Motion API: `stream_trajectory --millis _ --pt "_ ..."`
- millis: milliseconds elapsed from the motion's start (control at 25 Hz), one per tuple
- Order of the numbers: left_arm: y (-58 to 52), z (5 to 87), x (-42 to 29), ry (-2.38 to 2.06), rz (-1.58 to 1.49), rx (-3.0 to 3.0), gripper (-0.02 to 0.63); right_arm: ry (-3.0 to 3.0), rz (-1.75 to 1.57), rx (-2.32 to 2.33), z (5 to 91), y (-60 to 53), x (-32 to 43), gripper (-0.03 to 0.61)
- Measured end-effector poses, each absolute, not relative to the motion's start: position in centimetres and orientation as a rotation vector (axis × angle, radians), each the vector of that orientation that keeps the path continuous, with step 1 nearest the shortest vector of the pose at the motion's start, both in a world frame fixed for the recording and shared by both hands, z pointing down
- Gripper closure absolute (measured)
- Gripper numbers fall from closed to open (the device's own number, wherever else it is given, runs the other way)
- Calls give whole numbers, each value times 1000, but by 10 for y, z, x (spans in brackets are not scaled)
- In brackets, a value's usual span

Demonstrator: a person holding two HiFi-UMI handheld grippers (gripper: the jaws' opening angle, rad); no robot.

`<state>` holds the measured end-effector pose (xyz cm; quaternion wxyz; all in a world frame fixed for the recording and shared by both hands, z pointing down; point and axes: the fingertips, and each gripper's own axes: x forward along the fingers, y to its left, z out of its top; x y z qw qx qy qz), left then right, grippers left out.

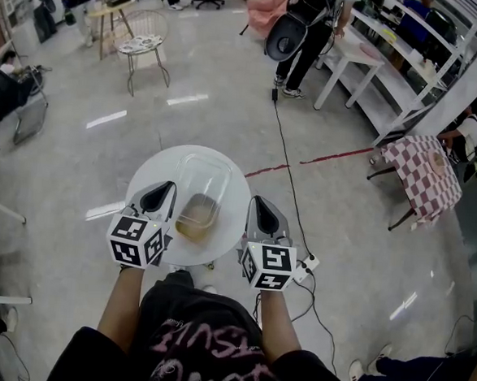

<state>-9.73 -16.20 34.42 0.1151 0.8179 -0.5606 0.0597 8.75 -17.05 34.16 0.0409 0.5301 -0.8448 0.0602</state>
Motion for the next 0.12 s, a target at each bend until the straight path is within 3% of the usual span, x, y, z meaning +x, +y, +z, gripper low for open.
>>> stream_trajectory --millis 120 --pt "-163 344 -96 -1648 170 2399 600 -2591 183 1622 343 -172 89 574"
